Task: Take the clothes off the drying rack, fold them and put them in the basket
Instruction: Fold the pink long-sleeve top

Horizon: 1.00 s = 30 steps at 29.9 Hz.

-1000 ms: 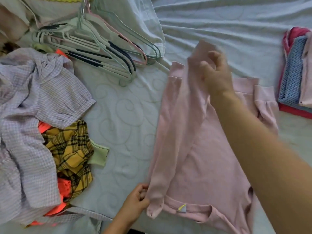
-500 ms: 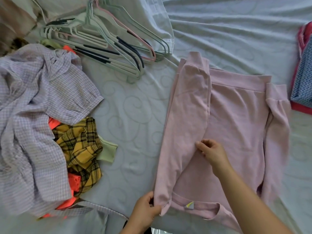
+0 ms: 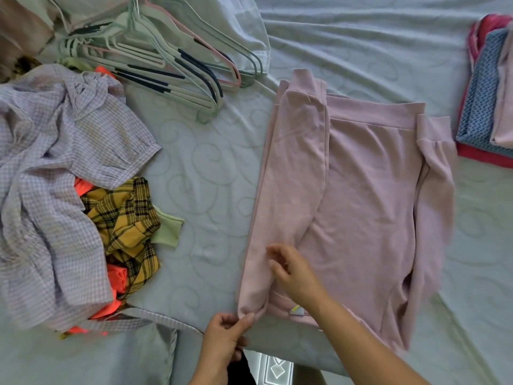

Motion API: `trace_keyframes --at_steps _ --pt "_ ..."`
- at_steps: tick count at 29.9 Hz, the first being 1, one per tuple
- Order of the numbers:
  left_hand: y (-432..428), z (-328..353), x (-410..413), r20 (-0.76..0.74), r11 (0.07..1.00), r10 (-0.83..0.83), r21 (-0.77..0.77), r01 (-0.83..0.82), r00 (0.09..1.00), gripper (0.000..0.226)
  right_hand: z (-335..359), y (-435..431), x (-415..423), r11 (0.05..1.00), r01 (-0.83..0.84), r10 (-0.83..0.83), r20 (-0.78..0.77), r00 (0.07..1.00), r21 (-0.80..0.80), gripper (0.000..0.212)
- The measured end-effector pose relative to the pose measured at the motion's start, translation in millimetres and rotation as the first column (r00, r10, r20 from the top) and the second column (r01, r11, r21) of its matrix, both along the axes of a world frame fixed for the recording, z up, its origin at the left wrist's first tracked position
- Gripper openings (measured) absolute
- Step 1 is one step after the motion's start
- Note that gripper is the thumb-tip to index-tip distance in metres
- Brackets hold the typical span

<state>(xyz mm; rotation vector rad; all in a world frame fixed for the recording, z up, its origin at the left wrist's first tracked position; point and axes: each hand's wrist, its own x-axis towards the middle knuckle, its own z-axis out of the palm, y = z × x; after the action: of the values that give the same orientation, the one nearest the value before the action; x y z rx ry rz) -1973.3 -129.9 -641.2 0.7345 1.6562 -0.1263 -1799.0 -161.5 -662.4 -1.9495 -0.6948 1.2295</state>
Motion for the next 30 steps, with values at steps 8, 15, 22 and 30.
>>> trace_keyframes --at_steps 8,15,22,30 --pt "-32.5 14.2 27.9 0.136 0.847 0.517 0.064 -0.528 0.845 0.016 4.6 -14.1 -10.7 0.995 0.104 -0.104 0.019 0.994 0.007 0.026" --pt "-21.5 9.0 -2.7 0.221 0.984 0.057 0.151 -0.092 0.974 0.025 0.7 -11.8 3.8 0.996 0.072 -0.072 0.004 0.997 -0.060 0.031" --pt "-1.8 -5.0 -24.8 -0.318 0.602 -0.507 0.535 0.593 0.801 0.032 -1.2 -5.5 -0.3 0.999 0.046 -0.044 0.063 0.997 -0.022 0.031" --pt "-15.8 -38.4 -23.9 -0.575 -0.231 -0.812 0.469 0.853 0.097 0.085 -3.7 -1.2 4.1 0.994 0.090 -0.100 -0.195 0.976 -0.058 0.034"
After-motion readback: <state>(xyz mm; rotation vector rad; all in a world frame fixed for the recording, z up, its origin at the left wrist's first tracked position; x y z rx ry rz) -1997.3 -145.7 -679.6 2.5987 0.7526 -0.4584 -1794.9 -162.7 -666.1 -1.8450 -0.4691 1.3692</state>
